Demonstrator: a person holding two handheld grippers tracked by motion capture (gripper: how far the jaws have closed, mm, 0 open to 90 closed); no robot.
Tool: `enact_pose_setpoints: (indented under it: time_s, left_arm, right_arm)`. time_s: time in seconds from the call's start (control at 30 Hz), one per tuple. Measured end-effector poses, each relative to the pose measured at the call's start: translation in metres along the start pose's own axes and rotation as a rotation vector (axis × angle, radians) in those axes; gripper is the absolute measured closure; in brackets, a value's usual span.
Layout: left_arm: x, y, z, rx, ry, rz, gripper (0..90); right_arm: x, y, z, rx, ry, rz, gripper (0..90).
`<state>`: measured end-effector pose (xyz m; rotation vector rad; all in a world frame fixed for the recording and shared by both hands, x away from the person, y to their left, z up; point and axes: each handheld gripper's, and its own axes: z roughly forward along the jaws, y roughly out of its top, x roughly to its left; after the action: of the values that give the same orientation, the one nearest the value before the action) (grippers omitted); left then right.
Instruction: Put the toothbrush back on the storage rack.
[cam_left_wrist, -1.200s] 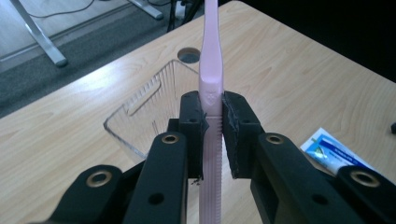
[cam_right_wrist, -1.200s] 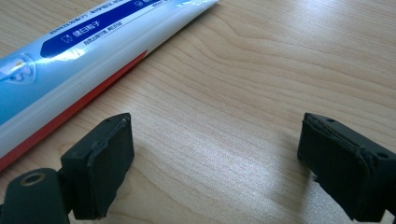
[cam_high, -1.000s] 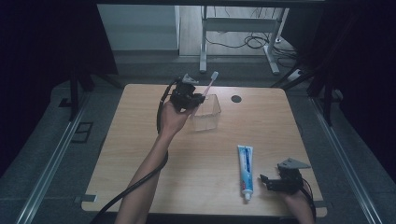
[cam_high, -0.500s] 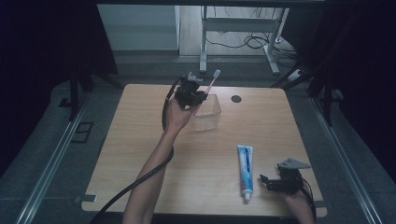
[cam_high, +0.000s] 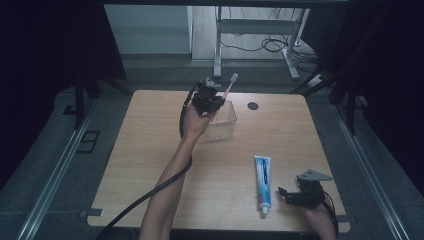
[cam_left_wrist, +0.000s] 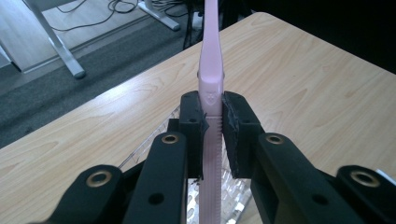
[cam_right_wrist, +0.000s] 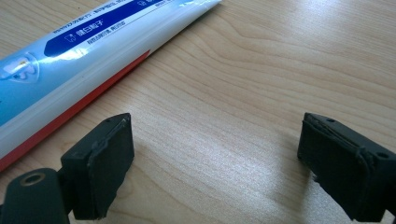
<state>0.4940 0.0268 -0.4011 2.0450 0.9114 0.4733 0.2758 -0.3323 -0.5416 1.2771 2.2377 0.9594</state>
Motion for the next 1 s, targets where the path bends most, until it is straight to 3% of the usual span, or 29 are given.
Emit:
enact_pose_setpoints:
  time_s: [0.3,1.0]
  left_arm:
    - [0.003,-0.008,0.010,0.009,0.021,-0.010,78.8]
    - [-0.004,-0.034,0.031,0.110,0.020,0.016,78.5]
  right_arm:
    - [0.000,0.000,0.000,0.000,0.002,0.000,10.4]
    - [0.000,0.000,0.000,0.000,0.003,-0.003,10.4]
